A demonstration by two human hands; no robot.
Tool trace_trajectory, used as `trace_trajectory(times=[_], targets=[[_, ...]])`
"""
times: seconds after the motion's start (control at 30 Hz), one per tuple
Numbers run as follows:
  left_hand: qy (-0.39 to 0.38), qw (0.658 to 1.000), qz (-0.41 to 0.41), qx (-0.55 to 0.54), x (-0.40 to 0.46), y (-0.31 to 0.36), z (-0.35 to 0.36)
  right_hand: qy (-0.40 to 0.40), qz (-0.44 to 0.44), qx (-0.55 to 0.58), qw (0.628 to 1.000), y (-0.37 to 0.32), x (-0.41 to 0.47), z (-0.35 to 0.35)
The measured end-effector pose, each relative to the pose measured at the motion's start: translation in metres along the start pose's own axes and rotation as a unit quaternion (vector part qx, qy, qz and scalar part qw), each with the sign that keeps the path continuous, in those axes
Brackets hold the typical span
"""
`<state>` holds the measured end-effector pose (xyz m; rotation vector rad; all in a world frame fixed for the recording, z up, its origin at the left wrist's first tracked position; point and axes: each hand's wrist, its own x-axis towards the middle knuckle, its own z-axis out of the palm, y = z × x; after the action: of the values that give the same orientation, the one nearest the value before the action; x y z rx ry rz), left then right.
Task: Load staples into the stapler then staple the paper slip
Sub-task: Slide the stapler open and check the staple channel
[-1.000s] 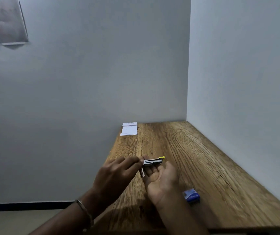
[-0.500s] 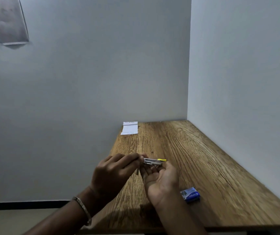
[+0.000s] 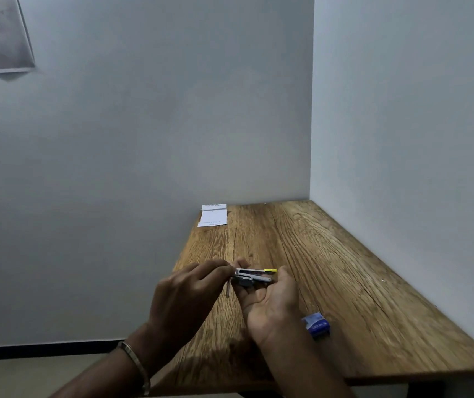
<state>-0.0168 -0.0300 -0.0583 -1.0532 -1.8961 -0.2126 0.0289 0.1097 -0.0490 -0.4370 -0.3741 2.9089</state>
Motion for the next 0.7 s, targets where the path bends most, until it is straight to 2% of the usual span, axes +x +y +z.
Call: trace_trajectory(times=[0.17, 0.27, 0.37, 0.47, 0.57, 0.7], targets=[[0.012, 1.000, -0.004, 0.008, 0.003, -0.002, 0.001, 0.017, -0.004, -0.008, 1.000, 0.005, -0.001, -0.003], [0.013, 0.999, -0.034, -0.003, 0.005, -0.002, 0.001, 0.030, -0.004, -0.028, 0.999, 0.004, -0.001, -0.006], [-0.002, 0.993, -0.107, -0.045, 0.006, -0.002, 0.002, 0.017, 0.009, -0.060, 0.998, -0.002, -0.002, -0.010], [-0.008, 0.973, -0.210, -0.093, 0.009, -0.004, 0.003, 0.002, 0.012, -0.093, 0.996, -0.013, -0.002, -0.016], [-0.013, 0.949, -0.273, -0.154, 0.007, -0.007, 0.007, -0.019, 0.009, -0.125, 0.992, -0.027, 0.000, -0.019], [-0.059, 0.918, -0.337, -0.199, 0.003, -0.010, 0.017, -0.064, -0.049, -0.199, 0.977, -0.063, 0.005, -0.022]])
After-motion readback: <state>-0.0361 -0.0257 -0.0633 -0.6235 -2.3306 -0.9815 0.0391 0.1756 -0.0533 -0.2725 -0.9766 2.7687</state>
